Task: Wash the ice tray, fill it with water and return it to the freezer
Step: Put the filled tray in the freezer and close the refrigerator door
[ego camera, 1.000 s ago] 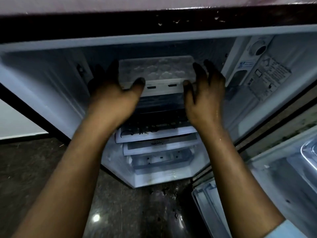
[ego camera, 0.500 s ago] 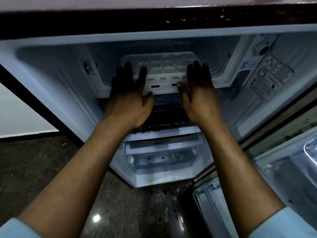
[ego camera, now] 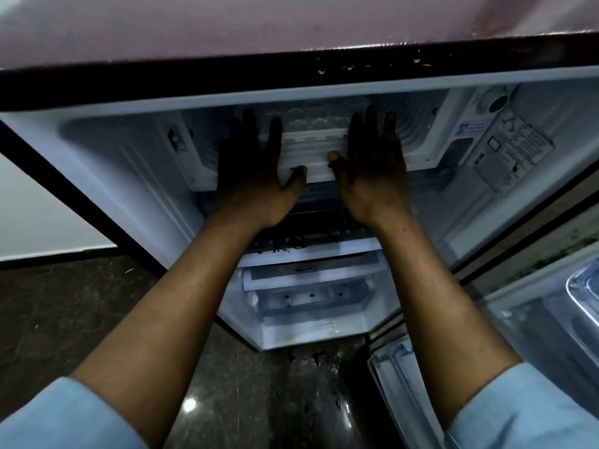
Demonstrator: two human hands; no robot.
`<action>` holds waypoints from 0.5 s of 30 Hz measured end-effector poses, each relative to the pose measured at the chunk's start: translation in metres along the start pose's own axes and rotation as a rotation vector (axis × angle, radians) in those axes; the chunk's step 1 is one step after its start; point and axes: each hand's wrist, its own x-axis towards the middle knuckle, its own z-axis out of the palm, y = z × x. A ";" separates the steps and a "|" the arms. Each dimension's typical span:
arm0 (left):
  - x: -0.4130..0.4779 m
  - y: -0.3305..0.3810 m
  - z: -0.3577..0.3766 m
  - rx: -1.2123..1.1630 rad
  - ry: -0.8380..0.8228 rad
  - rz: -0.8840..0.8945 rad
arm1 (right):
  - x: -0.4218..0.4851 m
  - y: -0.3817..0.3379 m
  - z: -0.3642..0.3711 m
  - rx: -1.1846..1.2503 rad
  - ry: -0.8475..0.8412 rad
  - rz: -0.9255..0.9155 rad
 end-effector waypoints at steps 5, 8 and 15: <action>-0.021 0.004 0.010 0.020 0.016 -0.015 | -0.014 -0.001 0.004 -0.033 0.013 -0.030; -0.032 0.001 0.013 0.075 -0.043 0.001 | -0.031 -0.001 0.003 -0.062 -0.040 -0.040; -0.062 0.002 0.002 0.090 -0.234 0.031 | -0.081 -0.008 -0.016 -0.028 -0.315 -0.003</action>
